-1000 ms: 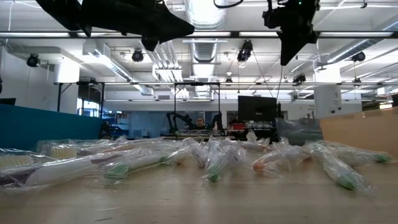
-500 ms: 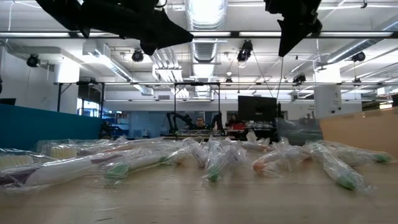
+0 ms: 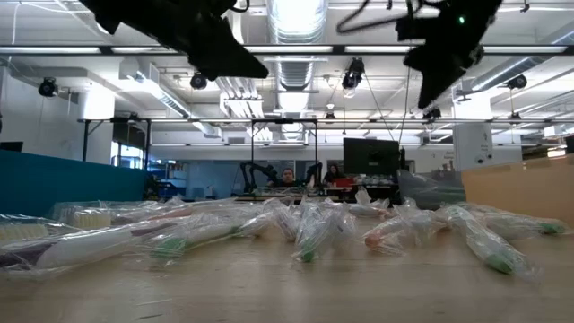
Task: Pick & Place Toothbrushes
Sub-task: Put the orange toothbrush into the blue bin
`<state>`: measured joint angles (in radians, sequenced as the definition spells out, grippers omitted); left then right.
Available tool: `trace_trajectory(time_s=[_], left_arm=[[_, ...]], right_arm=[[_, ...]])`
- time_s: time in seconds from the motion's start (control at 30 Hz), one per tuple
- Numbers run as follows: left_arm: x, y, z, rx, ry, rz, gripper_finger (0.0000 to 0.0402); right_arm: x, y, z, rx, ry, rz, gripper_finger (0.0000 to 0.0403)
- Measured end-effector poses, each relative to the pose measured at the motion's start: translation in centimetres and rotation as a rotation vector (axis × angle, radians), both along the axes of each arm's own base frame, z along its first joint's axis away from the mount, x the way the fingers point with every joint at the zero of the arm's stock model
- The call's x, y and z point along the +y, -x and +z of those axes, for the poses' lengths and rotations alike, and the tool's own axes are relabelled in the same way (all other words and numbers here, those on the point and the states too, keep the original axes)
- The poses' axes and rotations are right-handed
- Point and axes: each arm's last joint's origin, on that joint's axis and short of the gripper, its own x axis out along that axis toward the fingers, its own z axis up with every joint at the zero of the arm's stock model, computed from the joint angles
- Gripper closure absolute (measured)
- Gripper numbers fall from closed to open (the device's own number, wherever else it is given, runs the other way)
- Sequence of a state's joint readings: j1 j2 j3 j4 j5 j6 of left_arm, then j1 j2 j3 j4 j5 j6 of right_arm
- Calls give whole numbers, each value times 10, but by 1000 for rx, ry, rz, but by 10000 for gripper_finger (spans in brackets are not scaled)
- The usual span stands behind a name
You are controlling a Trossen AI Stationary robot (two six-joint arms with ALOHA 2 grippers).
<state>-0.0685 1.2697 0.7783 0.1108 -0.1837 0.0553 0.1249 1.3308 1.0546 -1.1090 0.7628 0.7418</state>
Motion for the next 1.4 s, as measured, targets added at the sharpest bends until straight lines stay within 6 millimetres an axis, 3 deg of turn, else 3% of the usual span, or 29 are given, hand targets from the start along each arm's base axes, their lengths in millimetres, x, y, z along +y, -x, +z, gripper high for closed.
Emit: trace_trajectory(time_s=[0.17, 0.3, 0.57, 0.77, 0.93, 1.07, 1.4], left_arm=[[-20, 4, -3, 106, -26, -80, 366], [-38, 12, -7, 225, -176, -217, 374], [-71, 25, -10, 281, -888, -724, 392], [-73, 22, -5, 254, -1146, -737, 394], [-73, 24, -7, 335, -1383, -736, 393], [-74, 24, -13, 403, -1454, -763, 393], [-74, 17, -53, 731, -1751, -991, 398]], right_arm=[[-1, 9, -27, 70, 7, -10, 394], [-2, 14, -40, 84, 6, -23, 394], [-2, 13, -50, 45, 1, -32, 394], [0, 8, -50, 7, -2, -5, 394], [0, 8, -50, 6, -2, -4, 394], [0, 8, -50, 0, -3, -4, 394], [0, 6, -50, -19, -8, -6, 394]])
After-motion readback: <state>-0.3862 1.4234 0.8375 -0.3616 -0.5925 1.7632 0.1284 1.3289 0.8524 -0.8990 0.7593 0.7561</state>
